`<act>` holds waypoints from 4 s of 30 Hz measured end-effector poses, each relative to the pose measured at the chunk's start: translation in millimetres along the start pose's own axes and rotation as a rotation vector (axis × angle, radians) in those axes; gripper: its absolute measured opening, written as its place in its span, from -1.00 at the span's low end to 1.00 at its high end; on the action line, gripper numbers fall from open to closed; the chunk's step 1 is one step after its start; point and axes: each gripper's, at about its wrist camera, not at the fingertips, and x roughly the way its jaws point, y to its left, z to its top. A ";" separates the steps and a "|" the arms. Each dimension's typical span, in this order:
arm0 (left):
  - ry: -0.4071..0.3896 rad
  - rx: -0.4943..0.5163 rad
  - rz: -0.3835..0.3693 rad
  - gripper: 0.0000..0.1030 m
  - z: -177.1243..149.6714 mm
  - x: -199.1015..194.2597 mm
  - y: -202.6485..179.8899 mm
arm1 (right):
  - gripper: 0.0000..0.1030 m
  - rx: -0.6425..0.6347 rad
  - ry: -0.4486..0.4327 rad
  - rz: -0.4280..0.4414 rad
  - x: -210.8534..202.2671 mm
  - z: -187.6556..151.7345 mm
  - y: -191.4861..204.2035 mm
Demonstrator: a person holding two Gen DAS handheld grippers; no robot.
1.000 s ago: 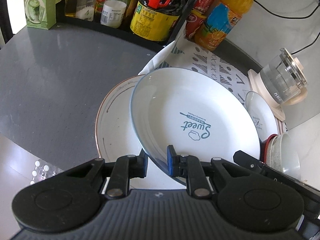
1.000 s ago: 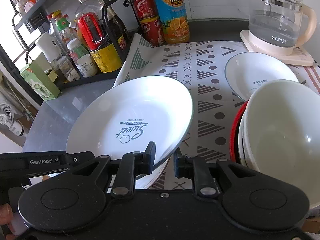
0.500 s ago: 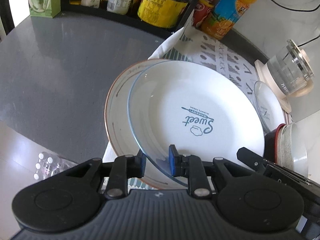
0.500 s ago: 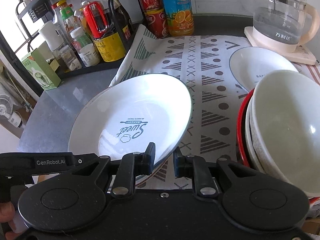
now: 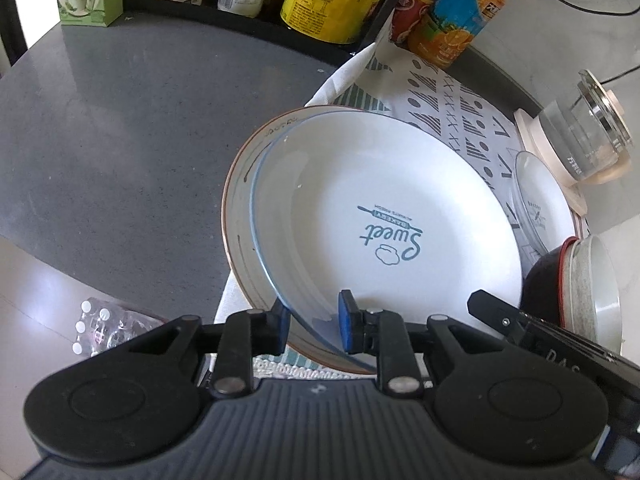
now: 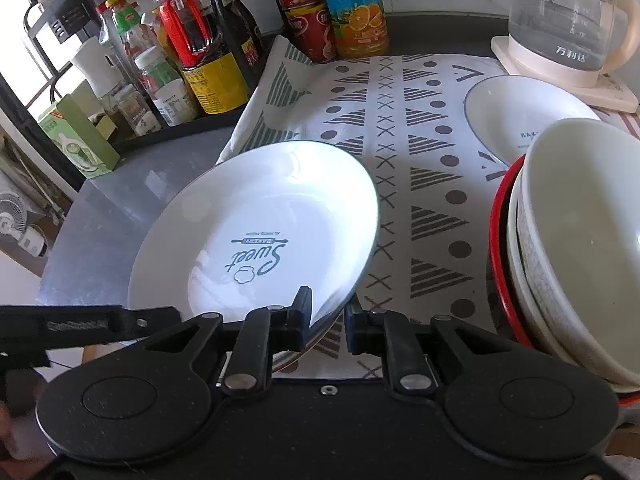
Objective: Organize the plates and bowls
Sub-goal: 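Lift the 'Sweet' plate with both tools and carry it over the flower-pattern plate, then lower the 'Sweet' plate onto the flower-pattern plate and open both tools, then withdraw both tools up from the stacked plates, then move both tools toward the white 'BAKERY' plate beside the kettle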
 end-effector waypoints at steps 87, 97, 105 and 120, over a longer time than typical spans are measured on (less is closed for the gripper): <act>-0.314 0.229 -0.053 1.00 -15.6 -68.6 -188.0 | 0.99 0.202 -0.400 -0.070 -152.3 17.6 -181.2; -0.255 0.284 -0.018 0.99 19.9 -39.0 -215.6 | 0.97 0.230 -0.351 -0.094 -126.6 50.4 -196.9; -0.218 0.298 -0.023 0.99 52.9 -12.5 -234.0 | 0.92 0.245 -0.311 -0.107 -107.1 73.8 -207.6; -0.125 0.313 -0.094 0.94 84.8 45.3 -252.8 | 0.45 0.335 -0.154 -0.082 -57.3 100.7 -235.4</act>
